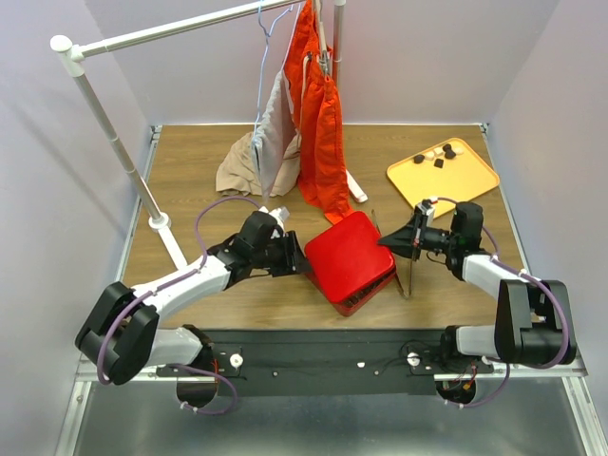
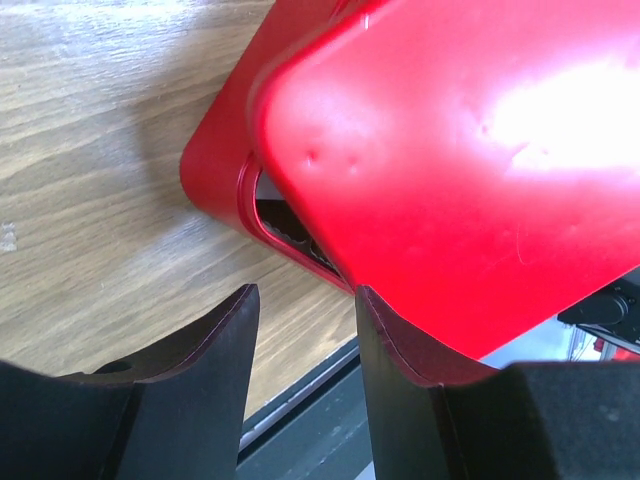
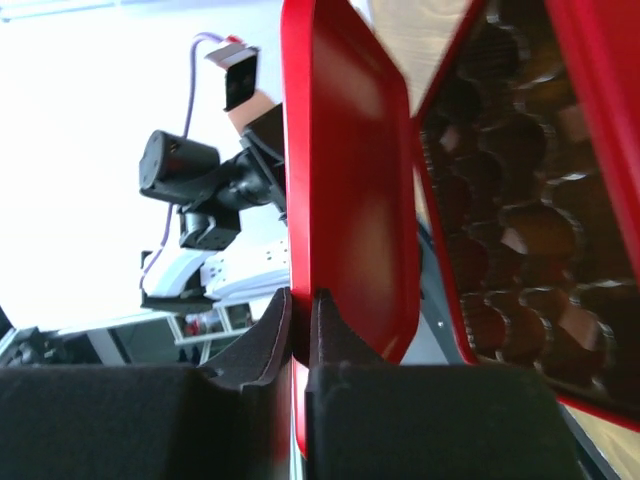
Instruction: Pack the chocolate
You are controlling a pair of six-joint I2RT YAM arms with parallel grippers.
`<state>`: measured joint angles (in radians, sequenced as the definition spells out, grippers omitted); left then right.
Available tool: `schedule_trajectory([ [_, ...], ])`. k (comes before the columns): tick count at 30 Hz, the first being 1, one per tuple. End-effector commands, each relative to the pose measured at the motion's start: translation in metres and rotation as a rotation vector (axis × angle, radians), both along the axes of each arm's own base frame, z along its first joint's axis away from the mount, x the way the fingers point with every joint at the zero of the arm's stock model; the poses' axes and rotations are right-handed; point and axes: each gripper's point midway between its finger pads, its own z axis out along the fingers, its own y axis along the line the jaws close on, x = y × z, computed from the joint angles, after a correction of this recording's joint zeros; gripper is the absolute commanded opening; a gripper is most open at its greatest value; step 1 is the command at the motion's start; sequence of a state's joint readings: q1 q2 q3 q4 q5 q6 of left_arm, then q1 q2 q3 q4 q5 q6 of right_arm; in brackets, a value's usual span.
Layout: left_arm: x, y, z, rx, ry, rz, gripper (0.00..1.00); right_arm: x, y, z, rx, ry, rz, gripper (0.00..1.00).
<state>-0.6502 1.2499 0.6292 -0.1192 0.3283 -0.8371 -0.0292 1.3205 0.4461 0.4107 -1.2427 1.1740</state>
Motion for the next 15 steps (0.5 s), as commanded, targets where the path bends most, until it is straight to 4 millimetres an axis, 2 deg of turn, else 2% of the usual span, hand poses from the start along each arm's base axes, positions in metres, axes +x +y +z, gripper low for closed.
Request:
schedule_trajectory([
  [1, 0.000, -0.008, 0.000, -0.018, -0.021, -0.043, 0.53, 0.000, -0.008, -0.025, -0.074, 0.036, -0.041, 0.18],
  [4, -0.002, -0.008, -0.005, -0.013, -0.011, -0.046, 0.52, -0.002, -0.009, -0.031, -0.093, 0.049, -0.041, 0.30],
  [8, -0.003, -0.011, -0.006, -0.021, -0.007, -0.049, 0.52, 0.000, -0.010, -0.034, -0.120, 0.045, -0.043, 0.60],
  [11, -0.003, -0.012, -0.006, -0.023, -0.004, -0.051, 0.52, 0.001, -0.011, -0.037, -0.141, 0.049, -0.046, 0.67],
  [15, -0.004, -0.013, -0.006, -0.023, -0.003, -0.051, 0.52, 0.003, -0.014, -0.041, -0.182, 0.041, -0.052, 0.68],
])
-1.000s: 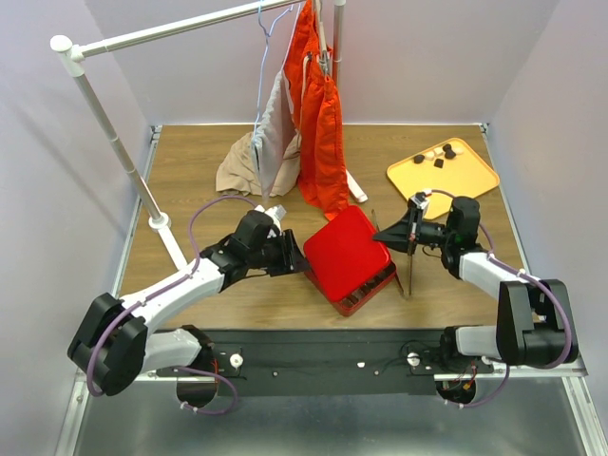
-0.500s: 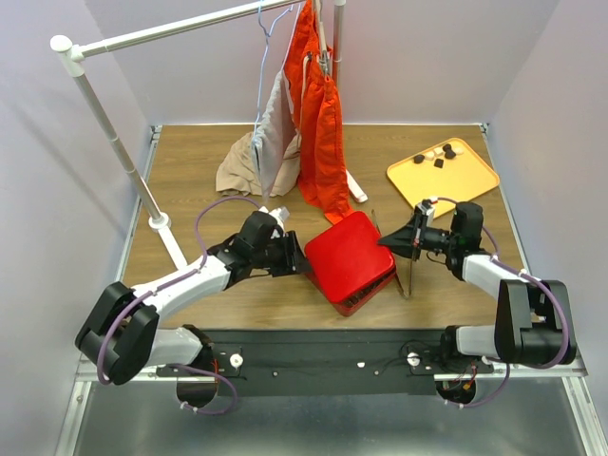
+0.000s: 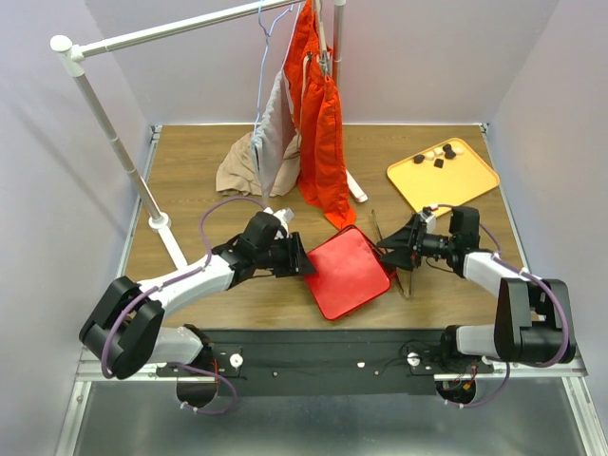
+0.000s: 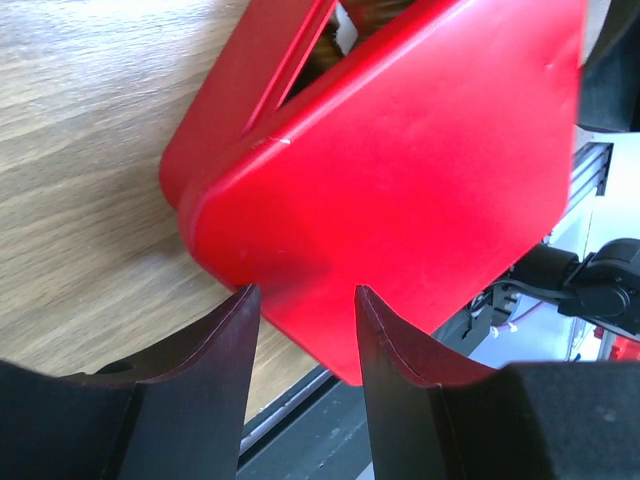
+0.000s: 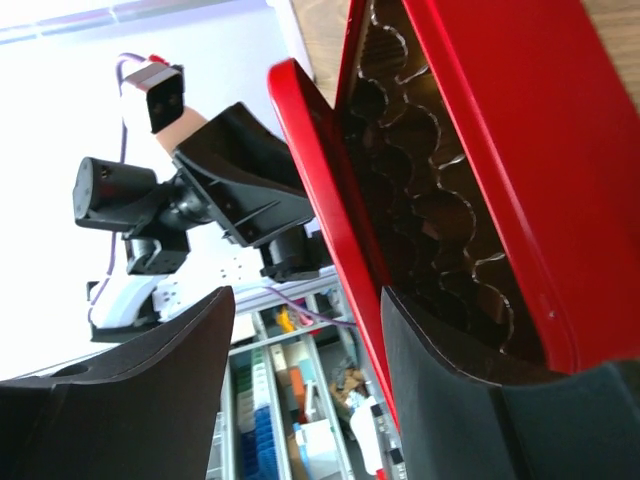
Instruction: Pack the chocolate
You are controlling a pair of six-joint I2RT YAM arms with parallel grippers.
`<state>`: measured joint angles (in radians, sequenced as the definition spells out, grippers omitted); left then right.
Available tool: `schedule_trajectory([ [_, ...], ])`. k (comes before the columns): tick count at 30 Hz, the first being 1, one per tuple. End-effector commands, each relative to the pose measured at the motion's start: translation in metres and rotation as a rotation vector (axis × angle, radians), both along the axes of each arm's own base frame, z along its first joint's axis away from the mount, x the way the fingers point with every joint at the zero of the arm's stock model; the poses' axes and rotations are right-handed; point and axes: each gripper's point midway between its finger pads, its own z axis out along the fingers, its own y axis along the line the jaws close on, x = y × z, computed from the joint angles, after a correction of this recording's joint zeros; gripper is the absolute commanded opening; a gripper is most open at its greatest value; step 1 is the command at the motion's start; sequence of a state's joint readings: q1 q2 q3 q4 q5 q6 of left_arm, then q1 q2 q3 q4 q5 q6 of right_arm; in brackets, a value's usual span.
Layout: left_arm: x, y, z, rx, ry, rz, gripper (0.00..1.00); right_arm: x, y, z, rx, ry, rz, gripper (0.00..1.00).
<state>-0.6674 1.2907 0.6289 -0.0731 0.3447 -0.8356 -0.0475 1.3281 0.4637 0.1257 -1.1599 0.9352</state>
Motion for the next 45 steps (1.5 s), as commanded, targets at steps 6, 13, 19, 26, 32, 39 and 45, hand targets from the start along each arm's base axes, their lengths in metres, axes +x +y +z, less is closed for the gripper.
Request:
schedule_trajectory([
  [6, -0.003, -0.007, -0.003, -0.011, 0.002, -0.023, 0.52, 0.017, -0.013, 0.001, -0.167, -0.032, -0.043, 0.69],
  [13, 0.000, -0.012, -0.003, -0.011, 0.004, -0.030, 0.52, 0.040, -0.042, 0.004, -0.456, -0.138, -0.083, 0.69],
  [19, 0.004, -0.021, -0.001, -0.013, 0.006, -0.043, 0.52, 0.039, -0.053, -0.007, -0.611, -0.156, -0.071, 0.70],
  [26, 0.011, -0.031, 0.008, -0.023, -0.010, -0.056, 0.52, 0.035, -0.058, -0.023, -0.681, -0.124, -0.073, 0.67],
  [32, 0.012, -0.034, 0.011, -0.020, -0.012, -0.062, 0.52, 0.033, -0.060, -0.036, -0.753, -0.111, -0.066, 0.53],
  [39, 0.010, -0.032, 0.007, -0.010, -0.006, -0.061, 0.52, 0.022, -0.045, -0.050, -0.766, -0.094, 0.010, 0.45],
  [45, 0.011, -0.032, 0.007, -0.007, -0.010, -0.061, 0.52, 0.018, -0.044, -0.062, -0.814, -0.076, 0.035, 0.45],
])
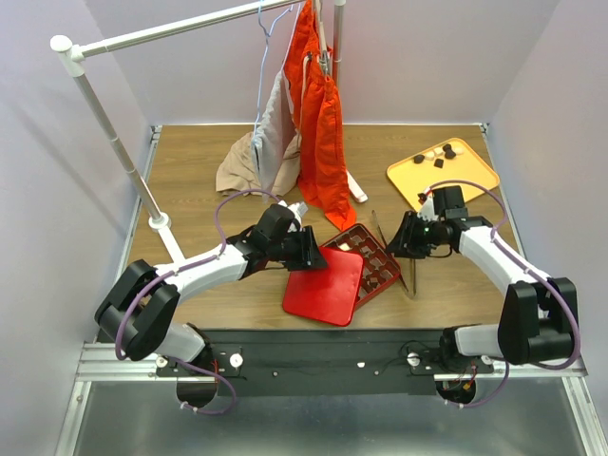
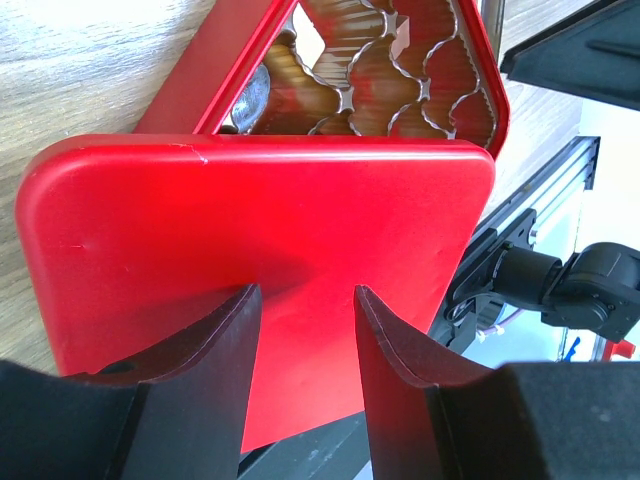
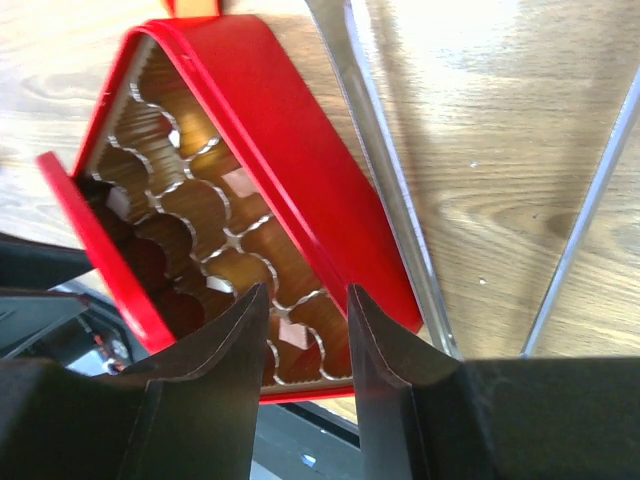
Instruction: Pack the chocolate
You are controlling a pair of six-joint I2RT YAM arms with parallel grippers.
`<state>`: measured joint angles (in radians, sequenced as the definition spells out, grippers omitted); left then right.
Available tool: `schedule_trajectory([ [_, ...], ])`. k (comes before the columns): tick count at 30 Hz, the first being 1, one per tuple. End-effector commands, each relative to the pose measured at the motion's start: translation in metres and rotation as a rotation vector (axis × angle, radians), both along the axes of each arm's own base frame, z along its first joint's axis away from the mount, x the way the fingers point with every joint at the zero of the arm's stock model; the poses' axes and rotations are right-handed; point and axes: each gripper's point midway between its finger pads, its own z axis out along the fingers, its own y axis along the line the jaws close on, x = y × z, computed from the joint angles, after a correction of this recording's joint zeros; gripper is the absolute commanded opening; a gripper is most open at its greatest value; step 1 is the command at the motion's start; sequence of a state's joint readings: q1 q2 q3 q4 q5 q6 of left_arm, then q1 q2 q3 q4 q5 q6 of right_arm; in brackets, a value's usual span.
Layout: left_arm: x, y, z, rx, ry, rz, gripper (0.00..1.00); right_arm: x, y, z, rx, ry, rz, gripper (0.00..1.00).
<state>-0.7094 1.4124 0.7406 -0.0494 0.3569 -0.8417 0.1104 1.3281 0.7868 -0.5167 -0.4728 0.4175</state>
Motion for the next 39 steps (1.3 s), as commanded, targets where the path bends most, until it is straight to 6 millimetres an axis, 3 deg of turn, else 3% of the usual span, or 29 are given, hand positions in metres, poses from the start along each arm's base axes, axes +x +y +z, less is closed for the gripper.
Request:
schedule_trajectory([
  [1, 0.000, -0.002, 0.000, 0.009, -0.011, -0.014, 0.52, -0.007, -0.005, -0.017, -0.077, 0.029, 0.008, 0.44],
  [7, 0.000, -0.002, 0.001, 0.008, -0.014, -0.015, 0.52, -0.011, -0.005, -0.027, -0.101, 0.054, 0.014, 0.31],
  [10, 0.000, -0.001, 0.000, 0.011, -0.015, -0.014, 0.52, -0.012, -0.004, -0.027, -0.097, 0.054, 0.019, 0.17],
  [20, 0.003, -0.001, 0.002, 0.016, -0.024, -0.010, 0.52, -0.028, 0.008, -0.032, -0.016, 0.103, -0.003, 0.01],
  [31, 0.010, -0.004, 0.013, 0.017, -0.046, 0.001, 0.52, -0.046, 0.027, -0.021, 0.212, 0.144, -0.215, 0.01],
  [37, 0.014, -0.008, 0.005, 0.029, -0.034, -0.010, 0.51, -0.050, 0.035, -0.015, 0.271, 0.138, -0.197, 0.01],
  [38, 0.014, -0.009, 0.004, 0.030, -0.033, -0.012, 0.51, -0.046, 0.035, -0.011, 0.270, 0.121, -0.190, 0.02],
  [39, 0.015, -0.010, 0.005, 0.027, -0.032, -0.014, 0.51, -0.044, 0.035, -0.009, 0.264, 0.107, -0.184, 0.21],
])
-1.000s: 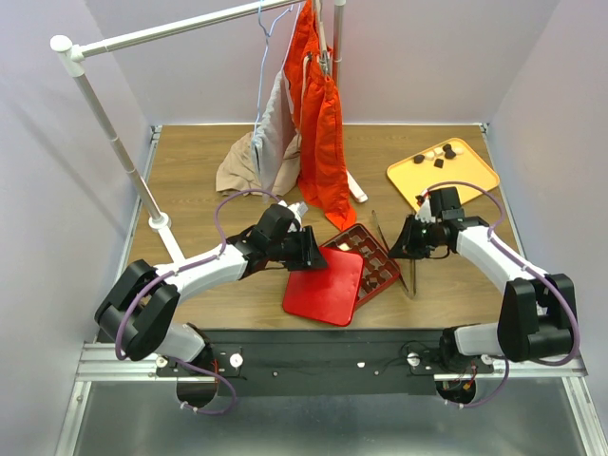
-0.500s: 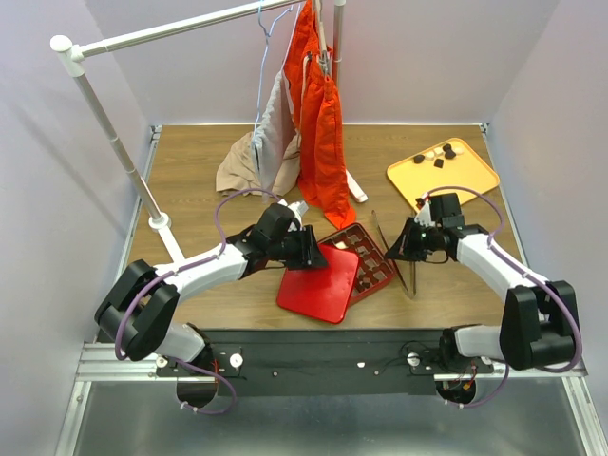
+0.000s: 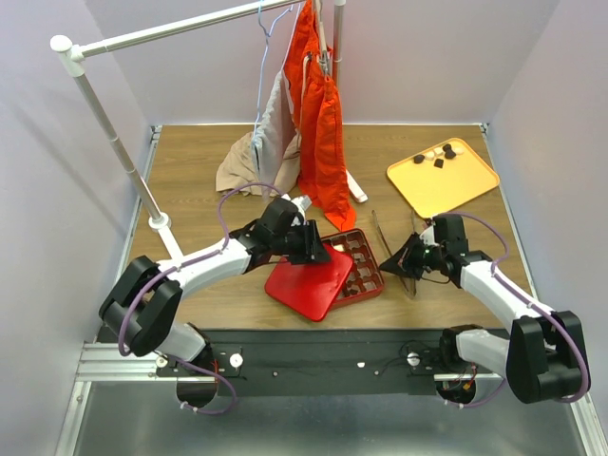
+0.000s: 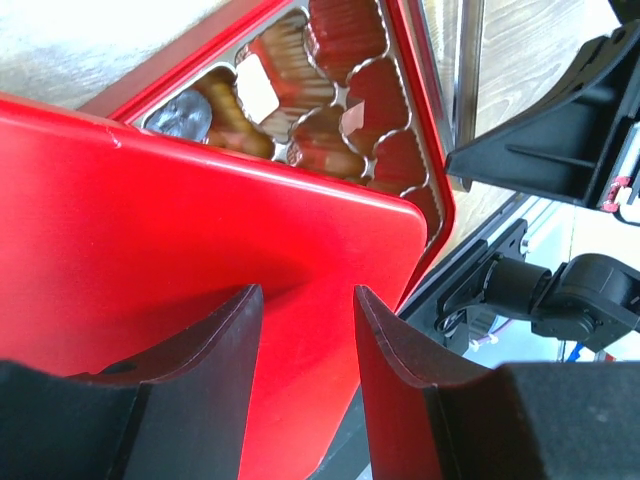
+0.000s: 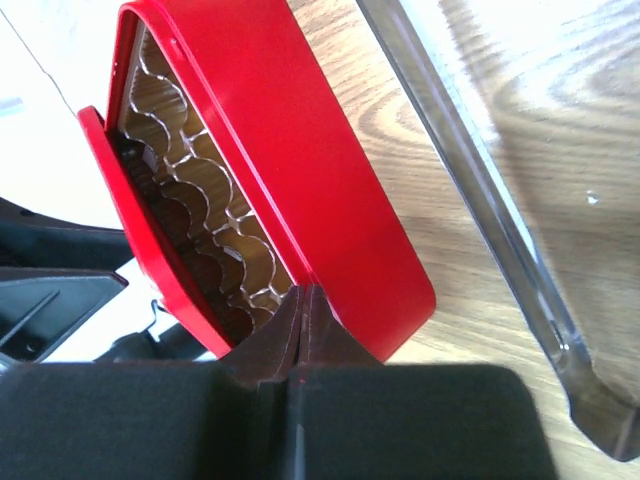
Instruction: Pack the chocolate
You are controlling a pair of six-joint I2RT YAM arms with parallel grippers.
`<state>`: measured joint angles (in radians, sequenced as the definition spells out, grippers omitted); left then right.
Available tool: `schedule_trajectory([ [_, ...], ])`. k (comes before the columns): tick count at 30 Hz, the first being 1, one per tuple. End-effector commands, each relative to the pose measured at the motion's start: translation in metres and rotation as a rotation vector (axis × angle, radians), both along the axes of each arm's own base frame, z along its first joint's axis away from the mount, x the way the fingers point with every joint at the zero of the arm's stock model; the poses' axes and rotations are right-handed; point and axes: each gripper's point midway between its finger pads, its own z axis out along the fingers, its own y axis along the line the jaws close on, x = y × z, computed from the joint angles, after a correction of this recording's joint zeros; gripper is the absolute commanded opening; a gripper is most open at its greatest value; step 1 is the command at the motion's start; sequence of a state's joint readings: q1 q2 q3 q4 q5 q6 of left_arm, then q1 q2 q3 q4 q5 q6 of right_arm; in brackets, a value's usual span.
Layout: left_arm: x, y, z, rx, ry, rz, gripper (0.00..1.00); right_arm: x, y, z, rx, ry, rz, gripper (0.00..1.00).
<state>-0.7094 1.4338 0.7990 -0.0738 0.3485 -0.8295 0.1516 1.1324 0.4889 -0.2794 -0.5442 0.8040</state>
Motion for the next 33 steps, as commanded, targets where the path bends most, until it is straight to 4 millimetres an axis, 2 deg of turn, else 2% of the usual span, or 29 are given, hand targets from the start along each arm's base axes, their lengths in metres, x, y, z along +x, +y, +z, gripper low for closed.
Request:
schedule_trajectory([
  [1, 0.005, -0.004, -0.007, 0.028, -0.009, -0.012, 0.51, -0.004, 0.007, 0.006, 0.024, 0.004, 0.020, 0.32],
  [2, 0.006, -0.005, -0.005, 0.026, -0.012, -0.012, 0.51, 0.002, 0.006, 0.015, 0.019, -0.035, 0.022, 0.39],
  [3, 0.009, -0.007, -0.003, 0.024, -0.018, -0.010, 0.51, 0.006, 0.004, 0.018, 0.005, -0.054, 0.013, 0.52],
  [6, 0.010, -0.008, -0.005, 0.027, -0.012, -0.011, 0.51, 0.019, 0.001, 0.035, -0.021, -0.121, 0.006, 0.61],
  [12, 0.013, -0.011, -0.007, 0.030, -0.003, -0.012, 0.51, 0.033, -0.001, 0.054, -0.055, -0.193, -0.009, 0.57],
  [15, 0.015, -0.012, -0.007, 0.030, -0.002, -0.007, 0.50, 0.035, 0.008, 0.065, -0.020, -0.226, 0.036, 0.54],
  [17, 0.015, -0.013, -0.008, 0.032, 0.002, -0.009, 0.50, 0.035, 0.020, 0.063, 0.010, -0.219, 0.099, 0.54],
  [19, 0.016, -0.014, -0.009, 0.034, 0.005, -0.010, 0.50, 0.027, 0.035, 0.059, 0.049, -0.197, 0.183, 0.54],
  [20, 0.016, -0.013, -0.010, 0.035, 0.006, -0.008, 0.50, 0.025, 0.040, 0.051, 0.053, -0.174, 0.216, 0.54],
  [25, 0.017, -0.015, -0.009, 0.034, 0.006, -0.012, 0.50, 0.008, 0.075, 0.045, 0.093, -0.152, 0.376, 0.57],
  [30, 0.018, -0.016, -0.006, 0.028, 0.000, -0.011, 0.50, 0.011, 0.079, 0.039, 0.079, -0.137, 0.365, 0.56],
  [33, 0.018, -0.017, -0.005, 0.027, -0.002, -0.013, 0.50, 0.011, 0.081, 0.038, 0.105, -0.123, 0.344, 0.51],
])
